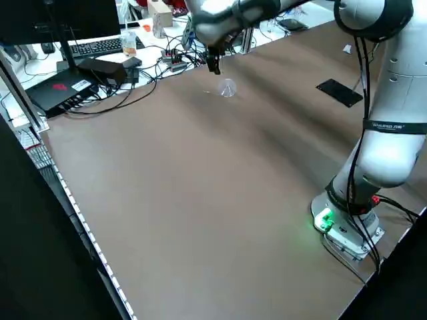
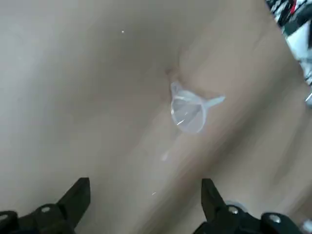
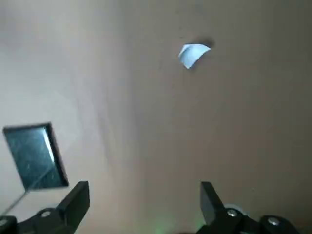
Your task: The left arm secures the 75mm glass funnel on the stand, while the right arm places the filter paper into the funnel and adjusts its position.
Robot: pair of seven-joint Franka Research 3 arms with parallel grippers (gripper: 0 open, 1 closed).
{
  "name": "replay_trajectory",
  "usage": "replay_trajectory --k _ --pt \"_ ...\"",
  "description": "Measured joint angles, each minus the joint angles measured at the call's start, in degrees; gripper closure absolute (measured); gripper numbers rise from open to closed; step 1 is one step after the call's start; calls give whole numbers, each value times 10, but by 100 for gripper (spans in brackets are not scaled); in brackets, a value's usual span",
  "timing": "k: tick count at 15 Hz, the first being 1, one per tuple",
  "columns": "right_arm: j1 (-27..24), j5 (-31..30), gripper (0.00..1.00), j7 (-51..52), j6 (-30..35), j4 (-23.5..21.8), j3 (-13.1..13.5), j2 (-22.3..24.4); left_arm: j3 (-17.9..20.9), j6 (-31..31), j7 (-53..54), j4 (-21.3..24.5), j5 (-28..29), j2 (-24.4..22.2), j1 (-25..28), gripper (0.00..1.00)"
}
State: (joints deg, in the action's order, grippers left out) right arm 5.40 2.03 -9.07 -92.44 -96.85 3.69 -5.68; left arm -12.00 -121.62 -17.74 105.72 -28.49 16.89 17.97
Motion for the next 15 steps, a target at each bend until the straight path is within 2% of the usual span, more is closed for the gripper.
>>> replay_trajectory --k 4,8,11,15 --pt "-9 0 0 -66 -70 -1 0 -76 -8 -99 -8 19 -142 43 -11 0" --pt "-38 0 0 -75 -132 0 0 -121 -11 -194 -40 18 -254 81 -61 0" --pt "-60 1 0 -117 -163 0 0 -147 -11 -274 -51 10 -300 122 -108 0" --pt "-76 20 0 -182 -210 1 0 -183 -11 -309 -54 0 -309 166 -124 0"
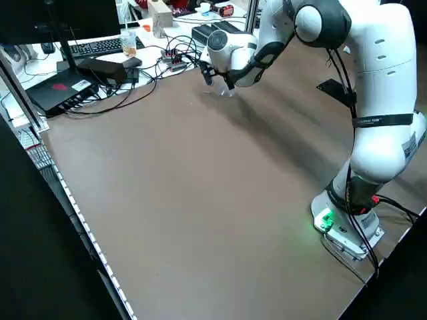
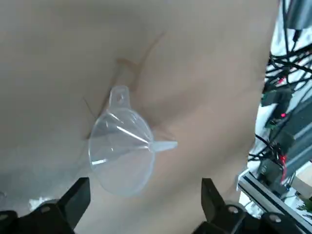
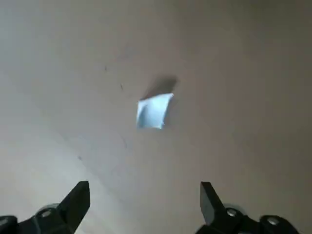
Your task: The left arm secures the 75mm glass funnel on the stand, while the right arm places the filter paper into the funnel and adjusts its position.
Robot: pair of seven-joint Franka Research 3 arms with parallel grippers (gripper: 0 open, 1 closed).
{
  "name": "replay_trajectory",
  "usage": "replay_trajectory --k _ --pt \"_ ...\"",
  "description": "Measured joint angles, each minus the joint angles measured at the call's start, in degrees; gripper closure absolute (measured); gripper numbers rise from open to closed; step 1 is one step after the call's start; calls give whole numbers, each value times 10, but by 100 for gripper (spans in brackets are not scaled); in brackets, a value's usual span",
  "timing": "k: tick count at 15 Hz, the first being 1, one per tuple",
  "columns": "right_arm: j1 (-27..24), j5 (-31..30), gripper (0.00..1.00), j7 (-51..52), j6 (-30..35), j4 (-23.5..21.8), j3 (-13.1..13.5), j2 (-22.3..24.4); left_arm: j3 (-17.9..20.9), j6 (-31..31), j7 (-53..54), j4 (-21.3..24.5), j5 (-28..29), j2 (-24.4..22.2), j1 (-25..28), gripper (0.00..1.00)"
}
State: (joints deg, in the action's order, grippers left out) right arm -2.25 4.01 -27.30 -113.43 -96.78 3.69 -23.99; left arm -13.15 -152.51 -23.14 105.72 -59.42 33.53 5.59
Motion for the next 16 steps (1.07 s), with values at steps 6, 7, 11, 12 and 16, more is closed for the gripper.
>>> replay_trajectory --k 6,7,11,12,16 --pt "-17 41 11 -113 -114 0 -1 -61 0 -50 -3 -27 -33 35 -23 5" --pt "-17 41 11 -120 -118 0 -1 -70 0 -53 -5 -33 -34 39 -27 6" --pt "-20 41 31 -129 -150 -13 0 -92 0 -53 -6 -45 -35 52 -27 15" --pt "-22 41 38 -129 -167 -19 0 -95 1 -54 -6 -47 -35 54 -27 24" --pt "-26 44 47 -131 -203 -31 -1 -110 0 -54 -6 -57 -35 56 -27 36"
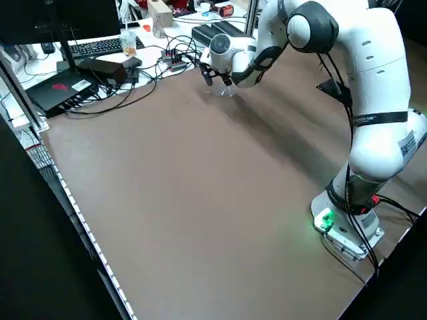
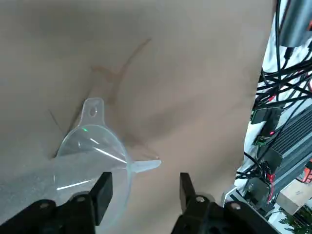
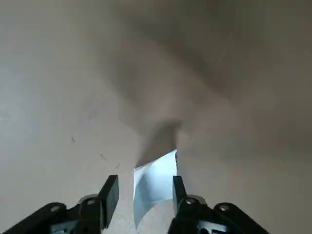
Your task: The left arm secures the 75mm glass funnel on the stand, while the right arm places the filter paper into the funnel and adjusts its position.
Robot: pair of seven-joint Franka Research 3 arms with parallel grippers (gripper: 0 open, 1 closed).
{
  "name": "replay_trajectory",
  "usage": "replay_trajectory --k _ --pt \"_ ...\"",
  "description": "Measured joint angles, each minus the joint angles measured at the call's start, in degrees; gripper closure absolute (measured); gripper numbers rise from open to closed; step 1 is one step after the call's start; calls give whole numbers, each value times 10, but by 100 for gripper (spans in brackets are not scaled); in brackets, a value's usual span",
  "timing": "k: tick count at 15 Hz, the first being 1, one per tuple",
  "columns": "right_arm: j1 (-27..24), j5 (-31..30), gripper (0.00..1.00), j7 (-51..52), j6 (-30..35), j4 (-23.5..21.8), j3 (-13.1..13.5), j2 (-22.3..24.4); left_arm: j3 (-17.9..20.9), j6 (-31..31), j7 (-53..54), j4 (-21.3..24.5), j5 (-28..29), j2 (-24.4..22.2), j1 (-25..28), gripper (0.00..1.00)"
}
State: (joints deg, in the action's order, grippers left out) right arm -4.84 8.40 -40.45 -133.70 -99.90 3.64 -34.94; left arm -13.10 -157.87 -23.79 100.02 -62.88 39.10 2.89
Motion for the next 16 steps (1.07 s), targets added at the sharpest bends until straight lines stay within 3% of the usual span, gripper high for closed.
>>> replay_trajectory --k 1,2,4,6,9,11,13,16 --pt "0 1 50 -3 -6 -1 0 -3 0 0 0 -1 0 0 -1 39" --pt "0 1 50 -7 -9 -1 0 -5 0 0 0 -2 0 0 -2 48" --pt "0 2 56 -14 -19 -2 -1 -9 -1 0 0 -2 0 0 -3 53" --pt "1 2 56 -24 -34 -3 -2 -18 -1 0 0 -2 0 0 -4 70" --pt "1 2 58 -28 -39 -3 -4 -25 -1 0 -10 -3 0 0 -4 77" --pt "1 2 61 -29 -40 -3 -4 -26 -1 0 -13 -5 0 0 -4 96" --pt "2 2 76 -29 -40 -3 -4 -26 -1 0 -13 -6 0 0 -4 97" --pt "3 2 85 -29 -40 -3 -5 -26 -2 0 -14 -9 0 0 -4 97"
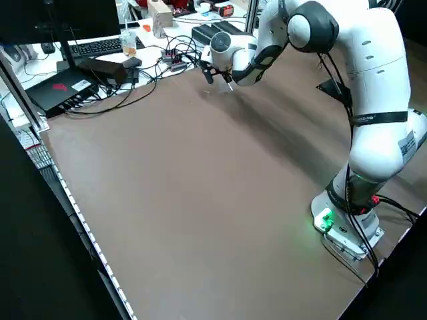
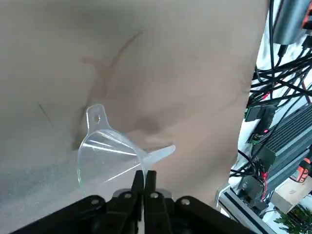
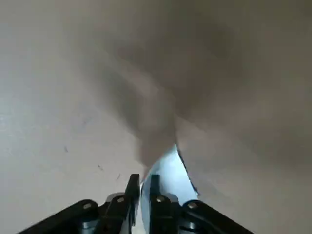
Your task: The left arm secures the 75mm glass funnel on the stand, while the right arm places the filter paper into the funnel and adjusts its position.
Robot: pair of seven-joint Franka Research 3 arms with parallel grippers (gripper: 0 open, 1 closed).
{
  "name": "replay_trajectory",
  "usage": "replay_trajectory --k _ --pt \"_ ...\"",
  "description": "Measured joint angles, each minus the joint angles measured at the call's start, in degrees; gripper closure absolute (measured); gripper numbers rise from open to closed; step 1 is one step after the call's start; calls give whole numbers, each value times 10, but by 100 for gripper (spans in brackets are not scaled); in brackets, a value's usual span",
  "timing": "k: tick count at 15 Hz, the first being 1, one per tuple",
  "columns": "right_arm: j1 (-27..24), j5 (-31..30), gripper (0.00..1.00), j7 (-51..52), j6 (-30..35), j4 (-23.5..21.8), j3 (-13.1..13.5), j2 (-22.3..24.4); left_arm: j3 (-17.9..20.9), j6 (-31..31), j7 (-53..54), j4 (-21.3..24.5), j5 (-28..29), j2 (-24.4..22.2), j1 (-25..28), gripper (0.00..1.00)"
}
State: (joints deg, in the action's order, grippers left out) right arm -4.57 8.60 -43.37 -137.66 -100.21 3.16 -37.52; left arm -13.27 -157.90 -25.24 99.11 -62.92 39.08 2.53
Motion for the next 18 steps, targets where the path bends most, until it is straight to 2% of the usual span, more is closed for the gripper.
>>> replay_trajectory --k 1,3,7,10,14,16,17,18 --pt "1 0 85 0 0 0 -1 0 0 0 -9 -2 0 -1 0 97" --pt "7 0 98 0 0 0 -2 0 -1 -1 -57 -7 0 -10 0 97" --pt "22 -1 99 1 0 3 -2 1 -3 -1 -149 -6 0 -55 -16 97" --pt "31 -6 99 4 7 7 -2 12 -5 -1 -212 23 0 -107 -39 97" --pt "41 -8 99 37 90 14 -3 64 -8 -1 -246 76 1 -188 -73 97" --pt "47 -8 99 45 145 20 -5 96 -9 21 -246 89 38 -217 -81 97" --pt "58 -8 99 44 199 33 -6 117 -9 78 -250 90 111 -236 -80 97" --pt "65 -7 99 44 226 40 -7 124 -9 106 -250 88 151 -243 -79 97"
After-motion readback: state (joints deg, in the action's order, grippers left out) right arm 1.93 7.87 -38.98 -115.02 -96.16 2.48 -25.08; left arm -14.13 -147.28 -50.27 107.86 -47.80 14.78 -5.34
